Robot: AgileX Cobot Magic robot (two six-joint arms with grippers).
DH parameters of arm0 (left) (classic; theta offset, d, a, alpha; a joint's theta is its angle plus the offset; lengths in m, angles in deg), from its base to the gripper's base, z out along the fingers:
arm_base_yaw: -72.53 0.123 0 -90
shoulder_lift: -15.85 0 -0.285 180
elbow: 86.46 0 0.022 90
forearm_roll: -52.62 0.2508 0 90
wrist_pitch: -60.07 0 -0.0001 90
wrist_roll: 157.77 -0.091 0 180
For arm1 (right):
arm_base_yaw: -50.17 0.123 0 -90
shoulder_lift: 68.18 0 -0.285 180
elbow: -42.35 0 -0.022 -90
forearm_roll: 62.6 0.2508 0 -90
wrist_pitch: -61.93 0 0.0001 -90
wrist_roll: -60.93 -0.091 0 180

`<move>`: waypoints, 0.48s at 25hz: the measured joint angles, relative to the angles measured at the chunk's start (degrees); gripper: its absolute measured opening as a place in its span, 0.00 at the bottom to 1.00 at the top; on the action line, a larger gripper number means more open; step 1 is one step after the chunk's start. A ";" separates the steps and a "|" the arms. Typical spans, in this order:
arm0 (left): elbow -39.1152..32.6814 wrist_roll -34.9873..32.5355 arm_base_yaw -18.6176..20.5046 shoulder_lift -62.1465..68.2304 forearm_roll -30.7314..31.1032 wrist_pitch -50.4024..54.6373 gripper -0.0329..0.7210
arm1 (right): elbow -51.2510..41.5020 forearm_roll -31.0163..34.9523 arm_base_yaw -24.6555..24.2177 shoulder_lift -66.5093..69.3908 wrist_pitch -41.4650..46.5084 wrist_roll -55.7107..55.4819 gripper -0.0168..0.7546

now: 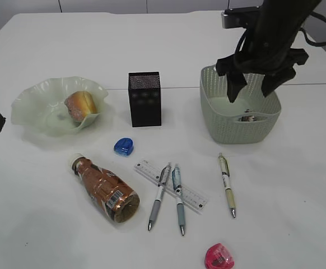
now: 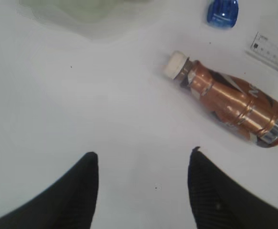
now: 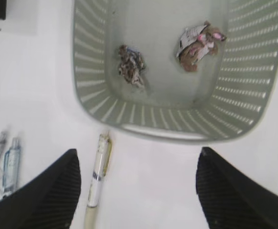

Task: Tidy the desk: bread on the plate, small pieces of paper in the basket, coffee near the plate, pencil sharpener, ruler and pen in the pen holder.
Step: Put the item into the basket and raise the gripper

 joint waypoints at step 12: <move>0.00 4.33 -9.85 0.00 -13.59 -0.94 0.62 | -25.85 1.27 0.00 -20.67 -3.24 5.66 0.71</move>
